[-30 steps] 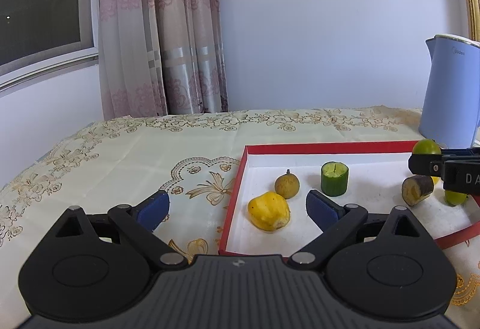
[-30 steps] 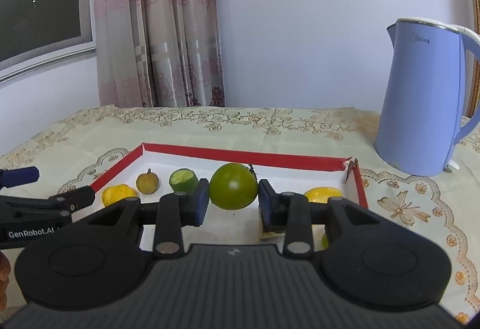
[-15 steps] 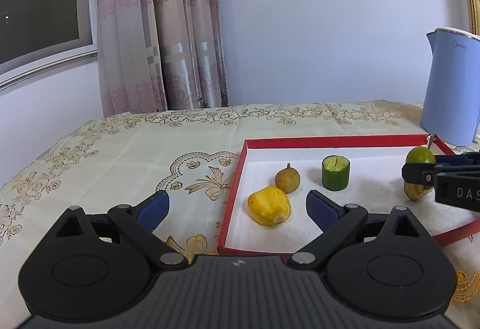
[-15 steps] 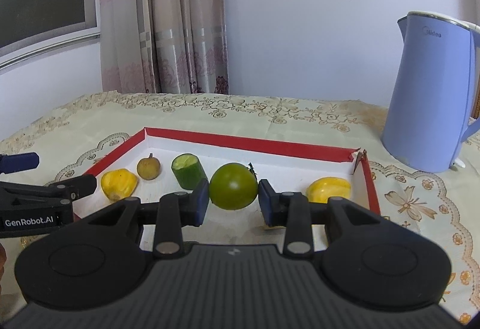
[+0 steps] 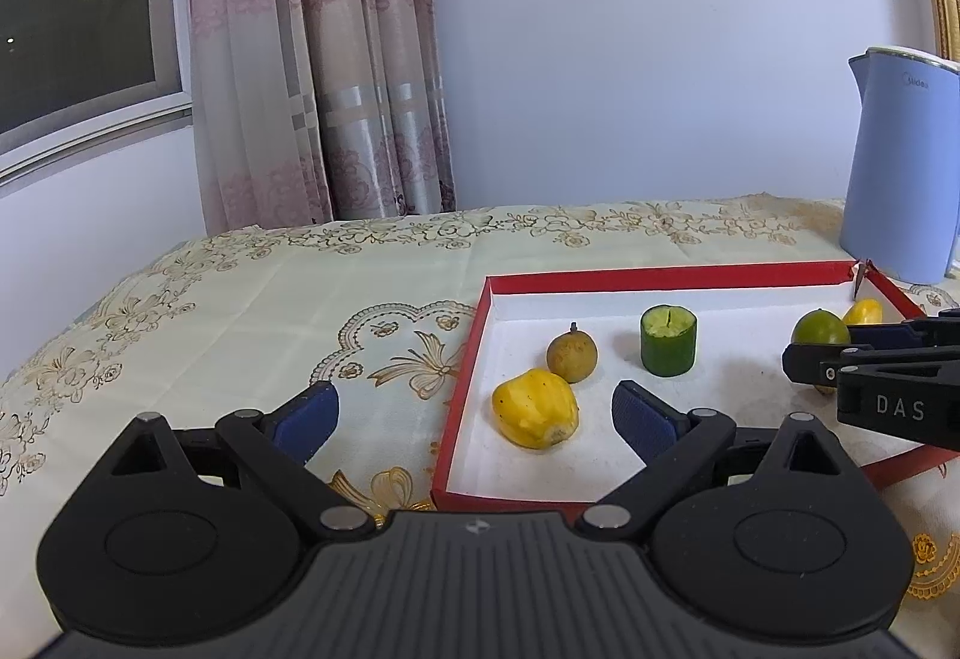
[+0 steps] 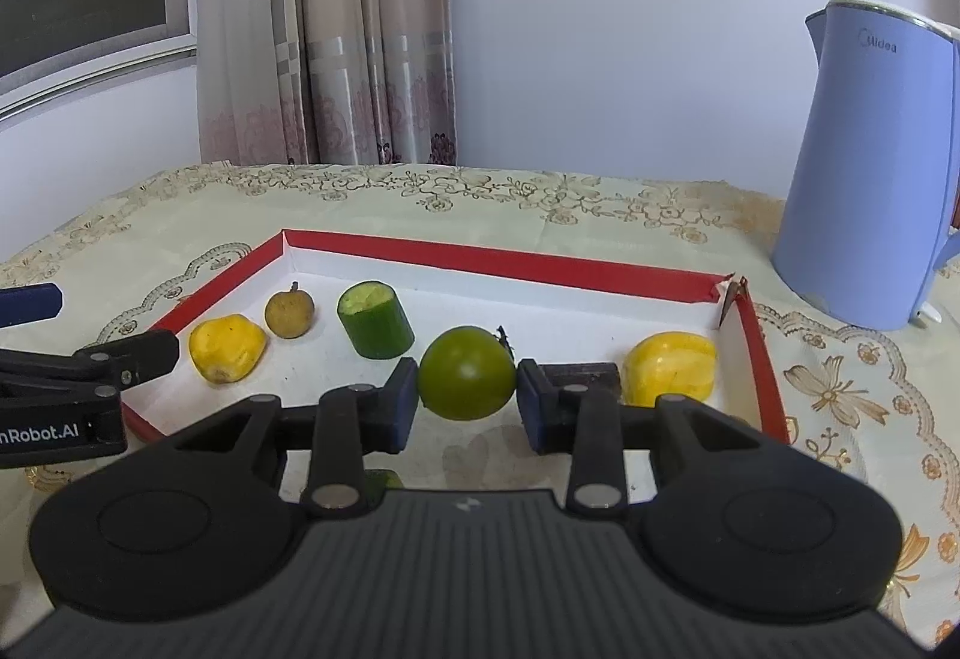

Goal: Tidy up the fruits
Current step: 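Lower the green round fruit into the red tray and open the right gripper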

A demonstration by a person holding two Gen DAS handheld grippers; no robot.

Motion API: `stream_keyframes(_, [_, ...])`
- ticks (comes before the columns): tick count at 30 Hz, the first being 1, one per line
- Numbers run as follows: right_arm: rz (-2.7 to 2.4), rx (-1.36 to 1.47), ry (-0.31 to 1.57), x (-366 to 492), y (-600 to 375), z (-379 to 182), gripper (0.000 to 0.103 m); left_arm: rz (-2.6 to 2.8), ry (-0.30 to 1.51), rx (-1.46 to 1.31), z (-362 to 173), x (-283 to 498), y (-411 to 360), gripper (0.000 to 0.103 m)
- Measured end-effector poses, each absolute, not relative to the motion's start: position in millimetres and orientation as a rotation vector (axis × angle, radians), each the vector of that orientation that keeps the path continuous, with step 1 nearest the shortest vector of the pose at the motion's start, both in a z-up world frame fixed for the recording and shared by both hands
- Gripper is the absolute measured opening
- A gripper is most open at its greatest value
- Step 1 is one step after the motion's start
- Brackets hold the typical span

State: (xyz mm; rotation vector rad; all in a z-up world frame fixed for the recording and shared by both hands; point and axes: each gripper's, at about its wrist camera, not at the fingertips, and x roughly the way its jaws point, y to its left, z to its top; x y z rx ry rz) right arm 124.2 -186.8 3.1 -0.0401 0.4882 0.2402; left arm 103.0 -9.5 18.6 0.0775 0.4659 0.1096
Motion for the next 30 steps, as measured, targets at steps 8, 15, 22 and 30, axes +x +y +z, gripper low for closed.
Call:
stream_keyframes(8, [0.239,-0.050,0.504,127,-185,-2,0.033,0.109,0.469,0.078,19,103,-10,0.099])
stream_keyframes(15, [0.233,-0.052,0.509,128,-186,-3,0.033,0.110,0.469,0.078,19,103,-10,0.099])
stream_keyframes(22, [0.229,-0.050,0.515,130,-187,-6,0.033,0.106,0.470,0.082,18,103,-10,0.099])
stream_keyframes(30, [0.222,-0.053,0.524,132,-186,-10,0.034,0.104,0.471,0.083,18,104,-11,0.099])
